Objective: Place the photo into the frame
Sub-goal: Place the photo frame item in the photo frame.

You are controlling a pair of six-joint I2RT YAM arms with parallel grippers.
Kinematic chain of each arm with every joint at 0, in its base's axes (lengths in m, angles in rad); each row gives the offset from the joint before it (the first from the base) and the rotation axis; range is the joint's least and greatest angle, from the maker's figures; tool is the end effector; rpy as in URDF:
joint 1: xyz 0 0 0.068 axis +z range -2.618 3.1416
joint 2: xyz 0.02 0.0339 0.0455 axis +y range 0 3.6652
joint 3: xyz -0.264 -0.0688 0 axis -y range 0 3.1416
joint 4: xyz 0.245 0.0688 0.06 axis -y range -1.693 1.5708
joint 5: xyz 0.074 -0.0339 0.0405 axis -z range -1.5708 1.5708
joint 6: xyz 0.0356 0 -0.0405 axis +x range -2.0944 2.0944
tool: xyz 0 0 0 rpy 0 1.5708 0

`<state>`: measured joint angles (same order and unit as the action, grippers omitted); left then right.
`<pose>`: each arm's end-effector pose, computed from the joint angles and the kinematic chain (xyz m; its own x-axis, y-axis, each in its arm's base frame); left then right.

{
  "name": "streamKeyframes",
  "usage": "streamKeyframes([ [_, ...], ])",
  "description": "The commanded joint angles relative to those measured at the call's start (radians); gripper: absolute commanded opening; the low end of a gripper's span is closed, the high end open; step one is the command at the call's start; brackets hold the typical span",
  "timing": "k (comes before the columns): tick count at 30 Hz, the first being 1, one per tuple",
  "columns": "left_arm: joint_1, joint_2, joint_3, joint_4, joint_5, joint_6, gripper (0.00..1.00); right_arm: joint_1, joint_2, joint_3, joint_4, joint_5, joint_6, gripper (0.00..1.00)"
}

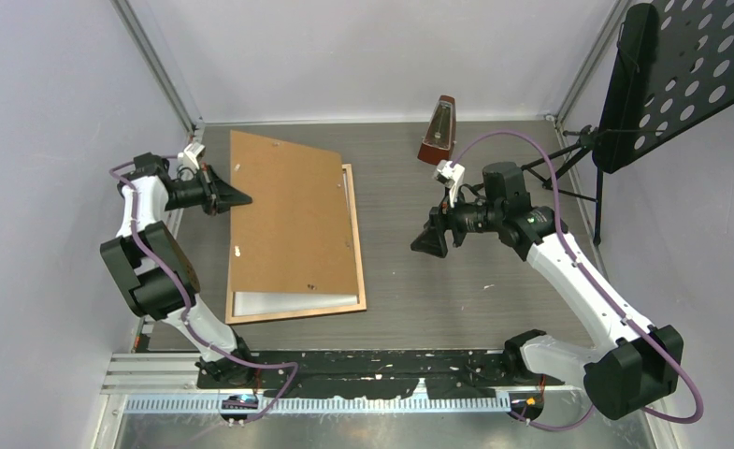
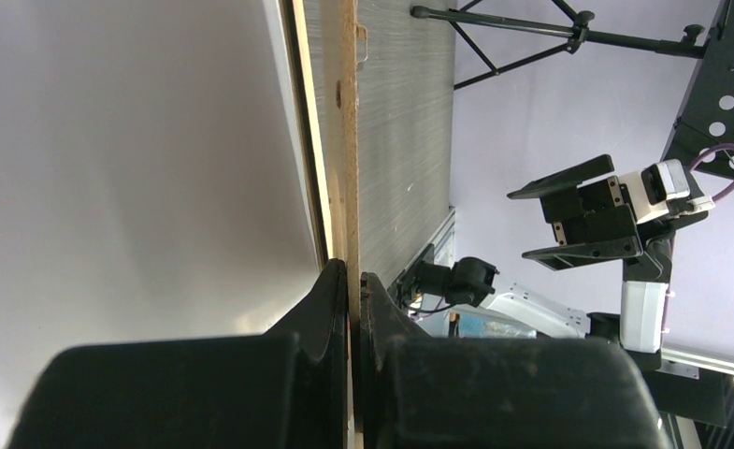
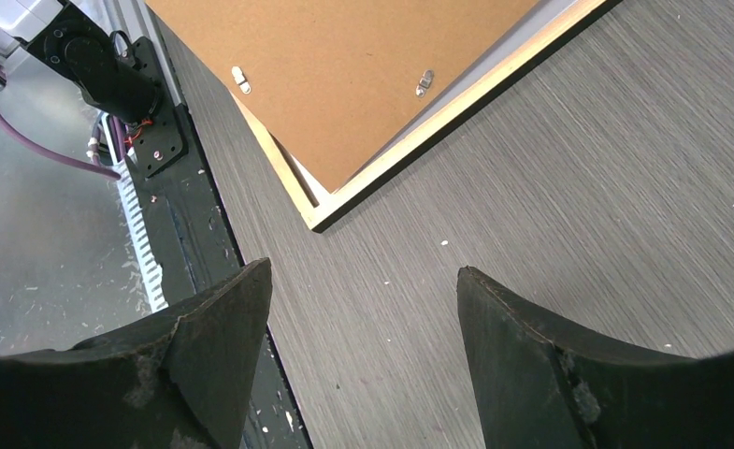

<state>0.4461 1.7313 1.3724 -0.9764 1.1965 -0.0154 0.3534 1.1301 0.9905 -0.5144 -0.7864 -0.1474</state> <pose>0.3147 0.1138 0.2596 -0.8777 -0.4260 -0.2194 0.0247 0.4170 -0.9086 0.2137 0.1057 0.3173 -0.4513 -0.2771 -0.8483 -0.8470 0.4323 0.3094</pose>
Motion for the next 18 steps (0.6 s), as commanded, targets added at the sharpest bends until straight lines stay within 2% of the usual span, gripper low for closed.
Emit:
streamKeyframes([
  [1, -0.004, 0.005, 0.057, -0.043, 0.077, 0.011, 0.00, -0.006, -0.026, 0.006, 0.043, -0.009, 0.011, 0.79],
  [9, -0.009, 0.025, 0.082, -0.102, 0.077, 0.077, 0.00, -0.010, -0.027, 0.004, 0.043, -0.009, 0.012, 0.79],
  [18, -0.019, 0.028, 0.065, -0.104, 0.080, 0.086, 0.00, -0.016, -0.030, 0.000, 0.047, -0.012, 0.017, 0.79],
])
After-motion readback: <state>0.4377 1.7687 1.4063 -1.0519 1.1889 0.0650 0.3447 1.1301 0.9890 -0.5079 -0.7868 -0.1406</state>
